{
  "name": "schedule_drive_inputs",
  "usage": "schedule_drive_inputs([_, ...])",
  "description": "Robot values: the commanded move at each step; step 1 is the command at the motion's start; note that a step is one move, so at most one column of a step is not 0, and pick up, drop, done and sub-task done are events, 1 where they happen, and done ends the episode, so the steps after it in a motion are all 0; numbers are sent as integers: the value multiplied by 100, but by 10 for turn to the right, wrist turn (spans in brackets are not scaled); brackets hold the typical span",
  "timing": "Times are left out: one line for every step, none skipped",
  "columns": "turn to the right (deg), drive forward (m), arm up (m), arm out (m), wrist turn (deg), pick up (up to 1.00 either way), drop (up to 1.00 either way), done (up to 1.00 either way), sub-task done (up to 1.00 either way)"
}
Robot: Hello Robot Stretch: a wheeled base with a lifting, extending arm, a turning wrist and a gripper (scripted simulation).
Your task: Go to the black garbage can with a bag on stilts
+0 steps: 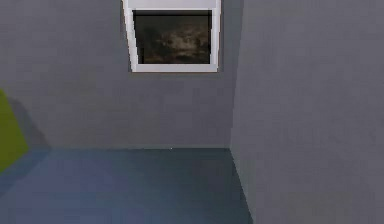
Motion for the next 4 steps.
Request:
schedule_drive_inputs([450,0,0,0,0,0,0,0,0])
schedule_drive_inputs([450,0,0,0,0,0,0,0,0])
schedule_drive_inputs([210,0,0,0,0,0,0,0,0])
schedule_drive_inputs([0,45,0,0,0,0,0,0,0])
